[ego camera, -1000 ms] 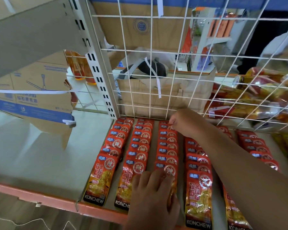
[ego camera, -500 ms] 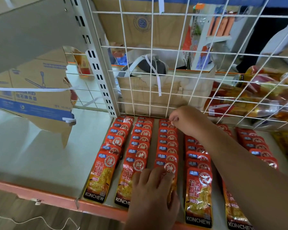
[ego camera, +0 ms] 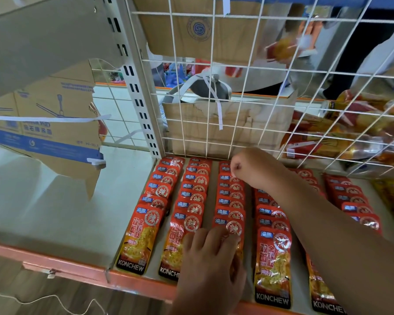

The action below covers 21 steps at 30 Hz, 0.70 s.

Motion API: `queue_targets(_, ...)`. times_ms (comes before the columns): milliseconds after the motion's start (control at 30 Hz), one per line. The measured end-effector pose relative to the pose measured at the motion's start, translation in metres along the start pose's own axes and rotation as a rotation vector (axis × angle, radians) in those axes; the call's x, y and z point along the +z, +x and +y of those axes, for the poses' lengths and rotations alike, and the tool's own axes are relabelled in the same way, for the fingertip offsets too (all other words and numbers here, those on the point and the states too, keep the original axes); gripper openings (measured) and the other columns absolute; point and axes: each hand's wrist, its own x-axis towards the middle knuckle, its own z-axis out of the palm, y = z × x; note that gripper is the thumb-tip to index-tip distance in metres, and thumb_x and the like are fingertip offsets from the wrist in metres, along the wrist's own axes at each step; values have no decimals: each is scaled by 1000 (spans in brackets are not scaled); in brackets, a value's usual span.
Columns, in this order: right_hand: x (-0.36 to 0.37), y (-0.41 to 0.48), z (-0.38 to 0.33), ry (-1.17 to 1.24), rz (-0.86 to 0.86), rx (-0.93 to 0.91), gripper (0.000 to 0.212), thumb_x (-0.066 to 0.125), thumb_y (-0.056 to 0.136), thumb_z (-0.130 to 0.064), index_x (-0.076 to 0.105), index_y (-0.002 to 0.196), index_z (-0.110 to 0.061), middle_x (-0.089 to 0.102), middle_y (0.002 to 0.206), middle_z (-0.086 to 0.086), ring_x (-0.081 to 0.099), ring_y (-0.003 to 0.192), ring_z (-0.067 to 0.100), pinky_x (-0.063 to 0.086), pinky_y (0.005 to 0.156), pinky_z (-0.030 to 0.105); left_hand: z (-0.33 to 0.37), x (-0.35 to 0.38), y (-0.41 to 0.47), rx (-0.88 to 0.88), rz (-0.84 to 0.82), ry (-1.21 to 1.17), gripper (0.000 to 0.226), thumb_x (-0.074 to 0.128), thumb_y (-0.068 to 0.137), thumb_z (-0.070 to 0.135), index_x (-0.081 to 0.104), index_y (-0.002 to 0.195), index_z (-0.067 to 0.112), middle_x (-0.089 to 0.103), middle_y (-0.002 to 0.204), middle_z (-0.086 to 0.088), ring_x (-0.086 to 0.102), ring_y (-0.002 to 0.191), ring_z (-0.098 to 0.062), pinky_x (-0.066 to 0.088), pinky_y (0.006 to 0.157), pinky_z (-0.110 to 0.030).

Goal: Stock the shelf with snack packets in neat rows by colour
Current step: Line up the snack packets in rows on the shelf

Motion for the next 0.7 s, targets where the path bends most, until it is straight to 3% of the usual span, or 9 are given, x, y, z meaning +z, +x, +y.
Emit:
queue_targets(100, 1, -1, -1, -7, -31, 20, 17, 61, 98, -19, 72, 111, -16, 68, 115, 4, 64, 104, 21, 53, 94, 36, 0, 1, 0, 0, 16, 3, 45, 69, 79, 48, 67, 118, 28, 64, 115, 9, 60, 105, -15, 52, 89, -40)
queue_targets(233, 8, -5, 5, 30, 72, -10, 14, 61, 97, -23, 75, 96, -22, 71, 101, -2, 65, 90, 15, 52, 80, 29, 0, 4, 0, -9, 56, -12, 42, 74, 76, 42, 70, 115, 26, 64, 113, 7, 59, 103, -16, 51, 88, -41)
queue_targets(367, 7, -10, 8, 88, 118, -28, 9, 66, 94, -31, 74, 93, -27, 70, 97, -9, 65, 89, 11, 52, 82, 30, 0, 3, -1, -7, 45, -6, 41, 72, 78, 43, 68, 116, 27, 64, 114, 8, 60, 104, -15, 52, 89, -42)
queue_targets(700, 7, -24, 1, 53, -57, -88, 9, 72, 90, -34, 76, 95, -27, 72, 96, -9, 68, 86, 9, 56, 84, 32, 1, 2, 0, -7, 35, -12, 40, 68, 81, 45, 67, 117, 28, 63, 115, 8, 59, 106, -15, 53, 89, -42)
